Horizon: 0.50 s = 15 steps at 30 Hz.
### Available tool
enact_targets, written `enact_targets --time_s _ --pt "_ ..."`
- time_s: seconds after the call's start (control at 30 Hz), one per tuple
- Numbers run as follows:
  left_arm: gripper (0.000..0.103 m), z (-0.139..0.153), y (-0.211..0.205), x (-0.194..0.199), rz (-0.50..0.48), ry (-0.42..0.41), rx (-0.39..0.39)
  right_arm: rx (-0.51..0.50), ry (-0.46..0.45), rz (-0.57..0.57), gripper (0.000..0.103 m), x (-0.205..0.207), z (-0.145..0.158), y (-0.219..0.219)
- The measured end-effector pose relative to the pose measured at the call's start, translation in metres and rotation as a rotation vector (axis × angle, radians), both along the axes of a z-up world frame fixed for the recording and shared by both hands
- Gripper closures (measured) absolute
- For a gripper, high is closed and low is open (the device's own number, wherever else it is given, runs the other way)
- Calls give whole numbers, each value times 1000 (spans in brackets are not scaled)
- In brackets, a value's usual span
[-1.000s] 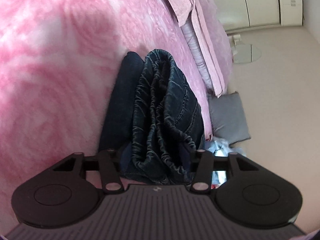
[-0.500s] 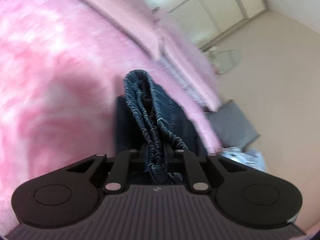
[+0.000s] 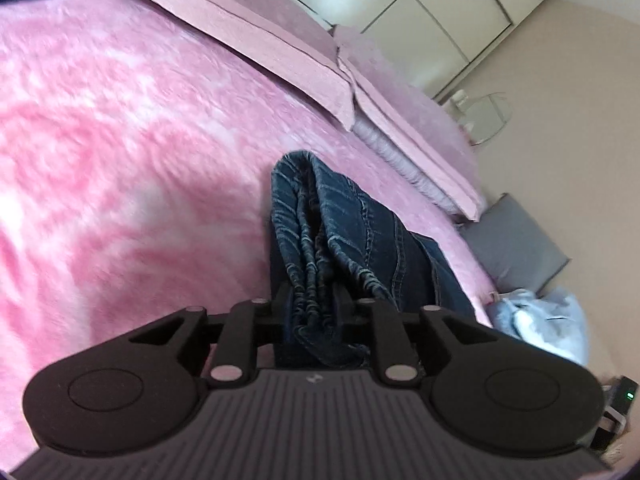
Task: Fold clothes
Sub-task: 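Fold the lifted jeans end over onto the waistband with both grippers, then lay the folded jeans flat, open both grippers and raise them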
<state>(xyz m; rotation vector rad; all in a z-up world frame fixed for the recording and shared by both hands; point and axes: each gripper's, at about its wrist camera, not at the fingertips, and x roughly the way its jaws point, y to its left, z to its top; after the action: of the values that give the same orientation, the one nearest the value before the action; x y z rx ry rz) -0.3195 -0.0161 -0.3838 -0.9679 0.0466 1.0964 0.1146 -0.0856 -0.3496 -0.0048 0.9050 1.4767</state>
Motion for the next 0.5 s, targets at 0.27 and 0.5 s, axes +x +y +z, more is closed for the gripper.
enact_targets --time_s 0.27,0.5 --pt "91 63 -40 12 15 87 141 71 -159 28 67 -11 17 -30" --pt "100 31 -22 63 -80 396 103 63 -364 152 67 -60 1 -10"
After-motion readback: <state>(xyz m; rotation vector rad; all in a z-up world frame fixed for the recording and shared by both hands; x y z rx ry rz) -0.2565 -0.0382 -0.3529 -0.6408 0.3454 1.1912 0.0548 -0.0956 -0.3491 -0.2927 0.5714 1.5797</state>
